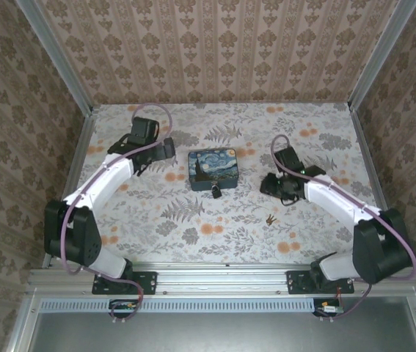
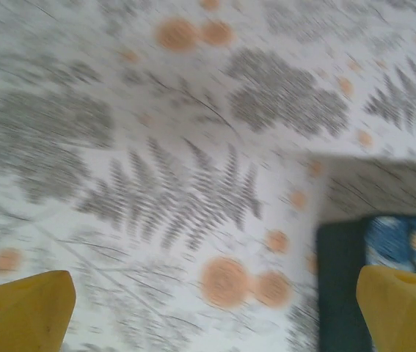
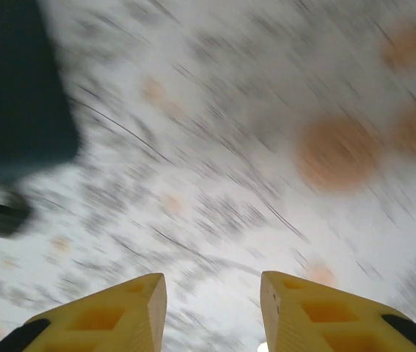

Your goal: Unlock the padlock with the key

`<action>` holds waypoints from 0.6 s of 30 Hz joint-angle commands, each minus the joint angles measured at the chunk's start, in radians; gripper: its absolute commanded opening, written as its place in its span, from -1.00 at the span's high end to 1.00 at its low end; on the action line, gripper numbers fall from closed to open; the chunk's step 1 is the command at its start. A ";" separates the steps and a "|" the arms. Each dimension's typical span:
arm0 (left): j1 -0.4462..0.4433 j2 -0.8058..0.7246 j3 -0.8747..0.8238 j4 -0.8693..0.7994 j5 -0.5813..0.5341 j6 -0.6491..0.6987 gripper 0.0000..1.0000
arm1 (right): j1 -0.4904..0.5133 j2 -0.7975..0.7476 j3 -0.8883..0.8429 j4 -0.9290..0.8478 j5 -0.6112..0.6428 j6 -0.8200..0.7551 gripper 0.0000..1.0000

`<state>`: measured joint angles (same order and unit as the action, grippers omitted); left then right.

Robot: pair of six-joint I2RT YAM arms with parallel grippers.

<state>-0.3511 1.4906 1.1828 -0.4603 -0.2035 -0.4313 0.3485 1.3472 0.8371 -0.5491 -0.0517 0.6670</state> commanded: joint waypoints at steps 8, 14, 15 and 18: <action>-0.142 -0.105 -0.091 -0.092 -0.139 0.045 -1.00 | 0.097 -0.120 -0.186 -0.094 0.092 0.205 0.40; -0.267 -0.077 -0.107 -0.084 -0.102 -0.015 -0.99 | 0.155 -0.049 -0.188 -0.008 0.086 0.262 0.45; -0.280 -0.070 -0.105 -0.082 -0.101 -0.019 -0.99 | 0.158 -0.042 -0.187 0.001 0.087 0.263 0.46; -0.323 -0.042 -0.093 -0.077 -0.099 -0.022 -1.00 | 0.162 -0.027 -0.183 0.006 0.087 0.261 0.45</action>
<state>-0.6506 1.4223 1.0859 -0.5274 -0.3035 -0.4263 0.5049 1.3060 0.6579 -0.5648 0.0158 0.8970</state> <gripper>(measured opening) 0.997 0.273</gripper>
